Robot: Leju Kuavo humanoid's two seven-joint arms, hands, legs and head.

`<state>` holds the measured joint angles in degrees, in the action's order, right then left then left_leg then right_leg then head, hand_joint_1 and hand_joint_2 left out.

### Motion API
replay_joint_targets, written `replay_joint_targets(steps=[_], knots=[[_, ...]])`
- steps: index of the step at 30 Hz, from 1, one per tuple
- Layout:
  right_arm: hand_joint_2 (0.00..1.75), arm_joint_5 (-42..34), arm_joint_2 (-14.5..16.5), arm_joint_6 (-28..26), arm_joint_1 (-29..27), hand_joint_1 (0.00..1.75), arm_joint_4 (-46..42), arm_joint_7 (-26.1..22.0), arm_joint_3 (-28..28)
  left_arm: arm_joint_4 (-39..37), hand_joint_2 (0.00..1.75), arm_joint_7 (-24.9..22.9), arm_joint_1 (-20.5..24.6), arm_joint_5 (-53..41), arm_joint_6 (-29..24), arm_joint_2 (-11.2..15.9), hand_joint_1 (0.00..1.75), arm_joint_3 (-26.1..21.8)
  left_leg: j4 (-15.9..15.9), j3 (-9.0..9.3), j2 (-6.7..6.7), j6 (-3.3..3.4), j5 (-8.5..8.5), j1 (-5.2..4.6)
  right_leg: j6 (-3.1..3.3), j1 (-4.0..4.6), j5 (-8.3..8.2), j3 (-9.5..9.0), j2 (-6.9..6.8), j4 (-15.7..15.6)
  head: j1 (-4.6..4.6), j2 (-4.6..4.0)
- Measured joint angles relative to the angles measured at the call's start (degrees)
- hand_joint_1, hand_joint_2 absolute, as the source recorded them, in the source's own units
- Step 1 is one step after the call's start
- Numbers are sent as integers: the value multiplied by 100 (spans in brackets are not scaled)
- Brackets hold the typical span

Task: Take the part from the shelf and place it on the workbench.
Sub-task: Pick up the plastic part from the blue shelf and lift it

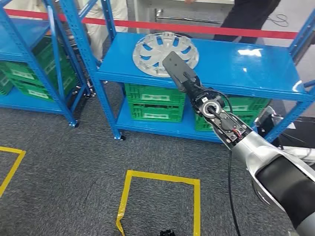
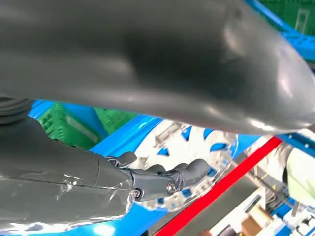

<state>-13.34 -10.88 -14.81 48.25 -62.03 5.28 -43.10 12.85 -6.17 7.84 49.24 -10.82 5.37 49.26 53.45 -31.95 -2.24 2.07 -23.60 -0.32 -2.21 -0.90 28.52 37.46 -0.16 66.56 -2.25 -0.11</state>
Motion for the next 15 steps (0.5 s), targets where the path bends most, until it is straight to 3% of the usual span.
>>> replay_joint_targets(steps=[4,8,10,12,13,14,15], knots=[[0,-30,1,-58,29,0,2,-44,17,0,0,1,4,19,-11,-8,0,16,41,51,-85,-66,-79,-14,47,11,-412,-449,59,-1062,-17,0],[0,-40,9,-134,41,0,3,-62,49,-1,0,2,-23,42,-41,0,0,24,101,19,-65,-178,-154,-3,154,13,-403,-567,63,-1206,22,0],[0,-40,17,-209,44,0,5,-67,71,-2,0,3,-23,48,-44,2,0,26,555,-199,49,-242,-385,10,195,-8,-413,-613,43,-1244,79,0],[0,-41,19,-285,32,0,9,-66,91,-1,0,5,-18,57,-44,-4,0,30,1390,-661,136,-297,-706,39,218,-5,-394,-625,25,-1248,132,0],[0,-40,19,-321,17,0,11,-66,96,0,0,5,-20,60,-44,-6,0,33,1697,-861,152,-315,-772,55,222,-5,-380,-635,21,-1248,143,0],[0,-40,20,-351,-1,0,11,-67,98,-1,0,5,-24,62,-44,-7,0,35,1806,-970,162,-326,-730,69,222,-6,-361,-652,19,-1248,153,0],[0,-40,20,-375,-16,0,11,-67,100,-1,0,5,-27,65,-44,-7,0,36,1647,-943,170,-327,-566,79,214,-10,-339,-679,19,-1248,162,0]])
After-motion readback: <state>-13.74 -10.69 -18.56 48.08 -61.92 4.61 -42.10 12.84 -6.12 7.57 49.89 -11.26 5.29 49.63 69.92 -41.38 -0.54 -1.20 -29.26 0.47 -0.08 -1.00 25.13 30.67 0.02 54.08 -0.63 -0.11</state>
